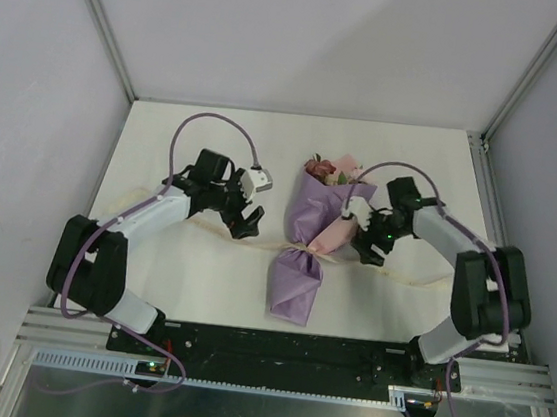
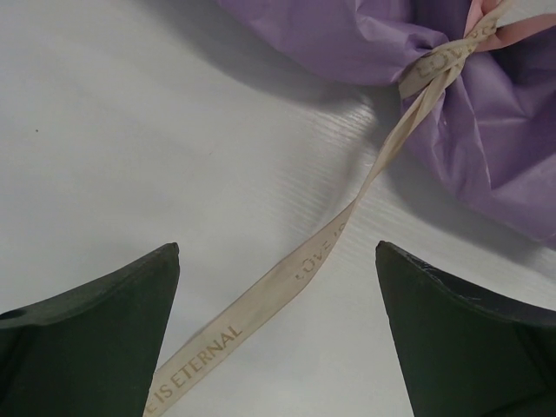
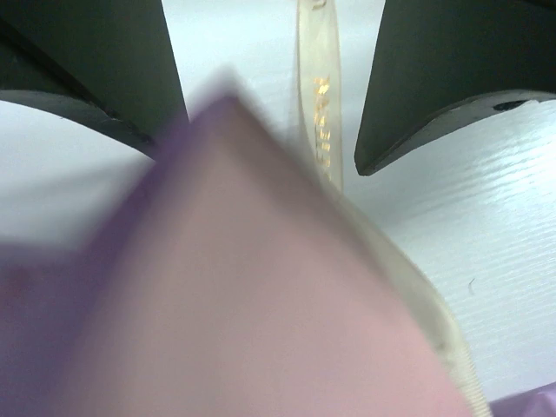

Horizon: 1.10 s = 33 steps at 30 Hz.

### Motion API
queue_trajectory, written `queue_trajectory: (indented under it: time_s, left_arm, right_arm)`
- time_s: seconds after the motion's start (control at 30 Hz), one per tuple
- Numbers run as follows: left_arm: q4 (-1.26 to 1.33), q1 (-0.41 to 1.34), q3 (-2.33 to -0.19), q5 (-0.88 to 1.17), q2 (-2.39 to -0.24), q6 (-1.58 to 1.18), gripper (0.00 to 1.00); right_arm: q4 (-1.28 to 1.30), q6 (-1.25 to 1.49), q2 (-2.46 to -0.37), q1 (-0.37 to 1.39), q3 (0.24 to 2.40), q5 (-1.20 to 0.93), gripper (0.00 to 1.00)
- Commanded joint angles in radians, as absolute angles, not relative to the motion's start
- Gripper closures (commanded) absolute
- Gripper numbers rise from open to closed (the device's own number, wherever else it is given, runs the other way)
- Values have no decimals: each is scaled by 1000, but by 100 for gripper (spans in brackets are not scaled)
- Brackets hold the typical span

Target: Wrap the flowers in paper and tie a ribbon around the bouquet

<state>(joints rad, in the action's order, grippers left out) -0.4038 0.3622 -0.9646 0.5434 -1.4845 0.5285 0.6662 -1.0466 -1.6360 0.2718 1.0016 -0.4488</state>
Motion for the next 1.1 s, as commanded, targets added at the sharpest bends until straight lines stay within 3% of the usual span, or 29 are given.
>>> queue_trajectory:
  time_s: [0.0, 0.17, 0.37, 0.67, 0.77, 0.87, 0.9, 1.07]
  left_arm:
    - [-292, 366, -919, 577, -1420, 417, 1]
    - [-181, 354, -870, 605, -1401, 266, 0]
    - [-55, 315, -830, 601, -1396, 94, 0]
    - [-46, 312, -820, 537, -1413, 83, 3]
    - [-71, 313, -816, 542, -1400, 94, 5]
    - [-103, 310, -807, 545, -1356, 124, 5]
    - [-120, 309, -807, 546, -1341, 138, 5]
    - [-227, 313, -827, 561, -1292, 306, 5]
  right_arm:
    - [660, -972, -1443, 210, 924, -576, 17]
    - [488, -1004, -1324, 304, 754, -530, 16]
    - [268, -1033, -1381, 443, 665, -399, 19]
    - [167, -1093, -1506, 510, 649, -307, 33]
    - [179, -1109, -1521, 511, 648, -299, 48]
    - [188, -1110, -1510, 509, 648, -289, 84]
    - [197, -1111, -1505, 506, 648, -288, 92]
    - [273, -1110, -1408, 427, 642, -352, 100]
